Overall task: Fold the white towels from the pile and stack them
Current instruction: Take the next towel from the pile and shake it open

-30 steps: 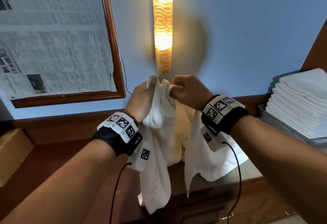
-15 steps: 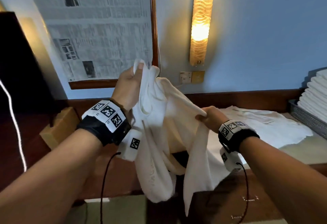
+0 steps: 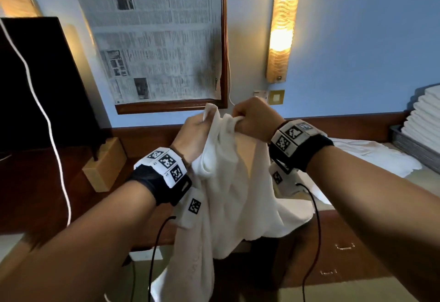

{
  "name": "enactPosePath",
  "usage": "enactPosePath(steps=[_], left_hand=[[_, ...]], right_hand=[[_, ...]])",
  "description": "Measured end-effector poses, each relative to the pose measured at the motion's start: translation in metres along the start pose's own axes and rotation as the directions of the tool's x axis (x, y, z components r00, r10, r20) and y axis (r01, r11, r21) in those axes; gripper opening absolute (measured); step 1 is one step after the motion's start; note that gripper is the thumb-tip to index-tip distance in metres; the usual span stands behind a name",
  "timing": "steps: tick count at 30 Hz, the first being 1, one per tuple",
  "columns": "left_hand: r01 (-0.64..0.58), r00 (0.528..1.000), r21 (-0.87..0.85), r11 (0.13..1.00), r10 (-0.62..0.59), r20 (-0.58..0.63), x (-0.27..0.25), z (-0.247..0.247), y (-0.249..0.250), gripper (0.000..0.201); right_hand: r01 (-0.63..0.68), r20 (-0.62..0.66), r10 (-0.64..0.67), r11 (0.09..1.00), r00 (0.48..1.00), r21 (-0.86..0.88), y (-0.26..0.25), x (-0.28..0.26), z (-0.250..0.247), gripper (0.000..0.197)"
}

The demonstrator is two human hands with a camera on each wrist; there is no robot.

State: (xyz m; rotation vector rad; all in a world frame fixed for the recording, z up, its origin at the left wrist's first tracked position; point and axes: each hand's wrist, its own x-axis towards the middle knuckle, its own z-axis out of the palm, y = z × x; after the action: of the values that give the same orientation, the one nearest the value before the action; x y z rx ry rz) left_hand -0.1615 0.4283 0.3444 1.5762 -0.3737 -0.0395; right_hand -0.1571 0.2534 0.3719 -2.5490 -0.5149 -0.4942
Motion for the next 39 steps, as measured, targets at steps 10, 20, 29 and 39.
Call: enactPosePath(steps=[10,20,29,39], left_hand=[[-0.13,0.967,0.25,0.96,0.178,-0.181,-0.019,-0.042,0.041,0.035],[-0.22,0.909,0.216,0.951,0.28,-0.308,-0.031,-0.07,0.065,0.037],[-0.284,0.862,0.304,0.909,0.381,-0.335,-0.027,-0.1,0.065,0.028],[-0.195,0.971,0.203,0.96,0.217,-0.095,-0.042,-0.079,0.045,0.025]], right_hand=[[-0.211,0.228,0.175,0.967,0.958,0.145,-0.012,-0.062,0.035,0.017],[-0.423,0.34,0.448,0.894,0.826,-0.15,0.059,-0.101,0.089,0.031],[-0.474,0.135,0.498,0.863,0.857,-0.174,0.08,-0.089,0.082,0.02],[0.107,-0.329,-0.087,0.993,0.94,0.044,-0.04,0.007,0.01,0.019]])
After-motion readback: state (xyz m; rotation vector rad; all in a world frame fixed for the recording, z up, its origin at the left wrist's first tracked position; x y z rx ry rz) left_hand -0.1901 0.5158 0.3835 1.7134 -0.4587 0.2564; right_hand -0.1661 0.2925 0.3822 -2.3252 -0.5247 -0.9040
